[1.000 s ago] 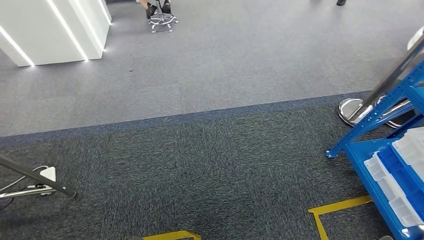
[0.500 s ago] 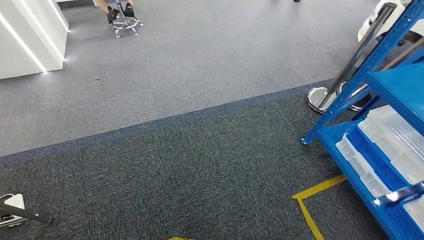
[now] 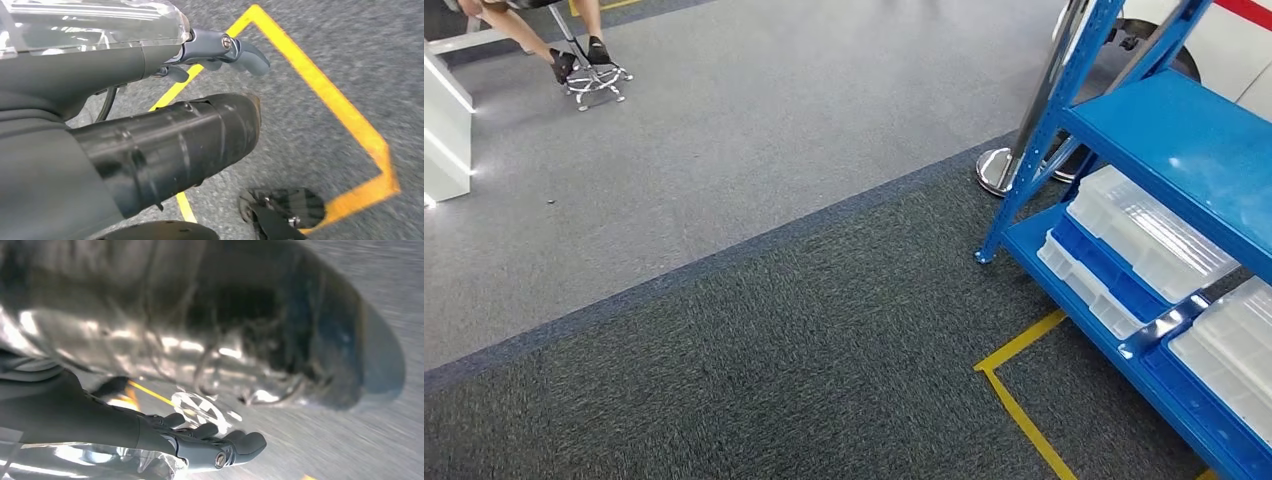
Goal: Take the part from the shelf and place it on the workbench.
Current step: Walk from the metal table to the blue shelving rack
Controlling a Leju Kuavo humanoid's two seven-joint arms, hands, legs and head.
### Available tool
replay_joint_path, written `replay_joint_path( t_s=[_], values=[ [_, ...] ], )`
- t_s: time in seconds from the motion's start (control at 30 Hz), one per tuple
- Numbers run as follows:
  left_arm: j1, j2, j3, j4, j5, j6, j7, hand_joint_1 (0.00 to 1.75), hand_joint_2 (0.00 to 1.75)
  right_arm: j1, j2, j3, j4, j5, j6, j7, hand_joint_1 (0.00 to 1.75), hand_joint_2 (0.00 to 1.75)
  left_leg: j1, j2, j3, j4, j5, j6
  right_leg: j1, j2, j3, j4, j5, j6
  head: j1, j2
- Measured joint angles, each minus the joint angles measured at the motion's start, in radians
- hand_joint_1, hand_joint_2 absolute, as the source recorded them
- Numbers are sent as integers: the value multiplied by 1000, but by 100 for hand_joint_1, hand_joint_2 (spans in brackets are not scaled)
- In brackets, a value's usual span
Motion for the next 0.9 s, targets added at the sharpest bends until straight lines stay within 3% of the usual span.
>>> replay_joint_path(
  t_s=[0.07, 0.1, 0.13, 0.2, 0.27, 0.33, 0.4, 0.47, 0.53, 0.6, 0.63, 0.67, 0.7, 0.77, 0.83, 0.9],
  values=[
    [5, 1, 2, 0, -1, -2, -4, 0, 0, -13, 0, -22, 51, 32, 0, 14, 0, 0, 0, -32, -68, 136, -59, -3, 1, 24, -2, 0, 1, -6, -1, 0],
    [7, 2, 3, 0, -1, -4, -7, 0, 0, -17, 0, -28, 76, 47, 0, 16, 0, 0, 0, -36, -93, 179, -66, -3, 2, 38, -2, 1, 2, -7, -1, 0],
    [9, 2, 4, 0, -1, -6, -11, 0, 0, -20, -1, -32, 99, 60, 0, 18, 0, 0, 0, -38, -101, 186, -54, -2, 3, 52, -2, 2, 1, -7, -1, 0],
    [10, 4, 5, 0, 0, -15, -23, 0, 0, -25, -4, -36, 142, 87, 2, 18, 0, 0, -1, -52, -67, 90, 20, 5, 4, 81, 0, 6, 1, -6, -1, 0],
    [10, 9, 8, 0, 2, -26, -35, 0, 0, -30, -8, -36, 184, 115, 8, 17, 0, 0, -1, -100, -16, -44, 83, 17, 4, 105, -3, 12, -2, -1, -1, 0],
    [8, 13, 13, 0, 4, -35, -42, 0, 0, -33, -13, -34, 219, 134, 14, 16, 0, 0, -5, -125, 2, -96, 97, 25, 1, 124, -10, 16, -2, 10, -1, 0],
    [6, 12, 17, 0, 6, -39, -44, 0, 0, -33, -19, -32, 243, 151, 22, 16, 0, 0, -5, -105, 7, -103, 101, 32, -1, 139, -14, 14, 0, 24, -1, 0],
    [5, 12, 20, 0, 8, -44, -47, 0, 0, -32, -25, -25, 265, 172, 35, 17, 0, 0, 0, -81, 14, -118, 110, 42, 2, 103, -25, 38, -19, 34, 1, 0],
    [5, 13, 21, 0, 9, -53, -51, 0, 0, -35, -32, -14, 287, 191, 49, 18, 0, 0, 2, -54, 16, -126, 113, 50, 2, 43, -71, 136, -79, 42, 4, 0],
    [8, 13, 23, 0, 10, -59, -52, 0, 0, -37, -37, -5, 305, 200, 57, 18, 0, 0, 1, -25, 16, -125, 111, 52, -4, 21, -130, 259, -134, 51, 4, 0],
    [9, 12, 23, 0, 10, -60, -52, 0, 0, -38, -40, -2, 311, 203, 58, 18, 0, 0, 1, -10, 16, -125, 109, 51, -8, 17, -142, 284, -136, 55, 4, 0],
    [9, 12, 23, 0, 10, -60, -53, 0, 0, -37, -41, 1, 317, 204, 59, 18, 0, 0, 2, 4, 18, -124, 106, 49, -12, 13, -134, 272, -119, 58, 4, 0],
    [9, 12, 23, 0, 10, -60, -53, 0, 0, -37, -44, 4, 322, 205, 59, 19, 0, 0, 3, 16, 21, -122, 102, 46, -15, 4, -107, 222, -88, 60, 4, 0],
    [8, 11, 23, 0, 11, -61, -53, 0, 0, -37, -47, 9, 329, 208, 61, 19, 0, 0, 1, 37, 29, -117, 92, 36, -13, -40, -33, 85, -32, 56, 4, 0],
    [7, 11, 23, 0, 11, -64, -53, 0, 0, -37, -48, 13, 336, 213, 65, 20, 0, 0, -3, 54, 35, -114, 82, 22, -6, -65, 1, 17, -18, 44, 3, 0],
    [3, 11, 23, 0, 10, -69, -54, 0, 0, -35, -50, 17, 342, 218, 70, 20, 0, 0, -4, 70, 46, -114, 76, 11, -2, -46, 1, 15, -21, 30, 1, 0]
  ],
)
